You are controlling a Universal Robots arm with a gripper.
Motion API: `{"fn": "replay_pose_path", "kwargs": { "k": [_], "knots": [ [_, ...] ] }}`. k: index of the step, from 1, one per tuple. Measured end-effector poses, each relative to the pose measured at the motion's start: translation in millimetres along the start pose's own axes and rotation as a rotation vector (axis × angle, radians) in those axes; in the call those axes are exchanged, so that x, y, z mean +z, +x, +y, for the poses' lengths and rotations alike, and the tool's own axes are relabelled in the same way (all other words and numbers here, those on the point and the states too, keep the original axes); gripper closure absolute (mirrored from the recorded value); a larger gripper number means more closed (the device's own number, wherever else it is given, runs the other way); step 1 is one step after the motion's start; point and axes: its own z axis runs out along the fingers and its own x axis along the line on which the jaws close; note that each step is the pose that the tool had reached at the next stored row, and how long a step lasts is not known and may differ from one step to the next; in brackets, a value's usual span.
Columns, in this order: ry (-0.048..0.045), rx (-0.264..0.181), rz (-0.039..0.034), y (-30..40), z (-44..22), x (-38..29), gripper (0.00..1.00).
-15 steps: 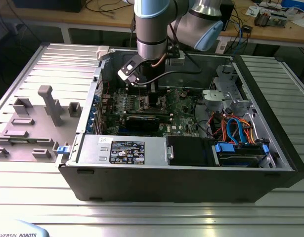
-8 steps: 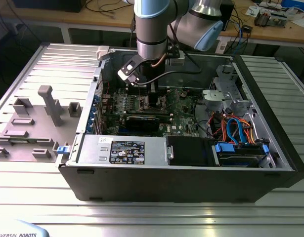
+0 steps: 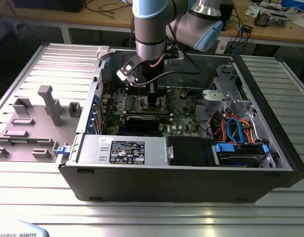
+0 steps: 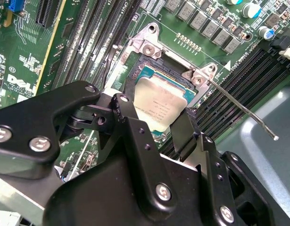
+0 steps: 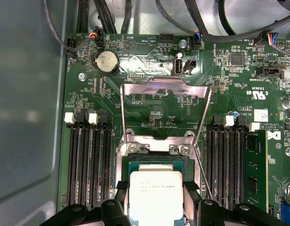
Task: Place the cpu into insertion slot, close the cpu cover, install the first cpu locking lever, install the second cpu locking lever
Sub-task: 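Place the cpu into insertion slot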
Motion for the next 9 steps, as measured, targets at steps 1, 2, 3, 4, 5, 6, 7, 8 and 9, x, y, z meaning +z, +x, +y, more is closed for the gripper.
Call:
{"fn": "replay_pose_path", "kwargs": {
  "k": [1,2,3,4,5,6,7,8,9],
  "knots": [
    [0.0000,0.000,0.0000,0.0,0.0,0.0,0.46],
    [0.0000,0.000,0.0000,0.0,-0.1,0.0,0.46],
    [-0.0001,0.000,0.0000,0.0,-0.1,0.0,0.46],
    [0.0000,0.000,0.0001,0.0,-0.1,0.0,0.46],
    [-0.0001,0.000,0.0000,0.0,-0.1,0.0,0.46],
    [-0.0002,0.000,0.0001,0.0,-0.1,0.0,0.46],
    [-0.0007,0.000,0.0001,0.0,-0.2,0.1,0.46],
    [-0.0008,0.000,0.0000,0.0,-0.3,0.3,0.46],
    [-0.0009,0.000,-0.0003,-0.1,-0.3,0.5,0.46]
  ]
}}
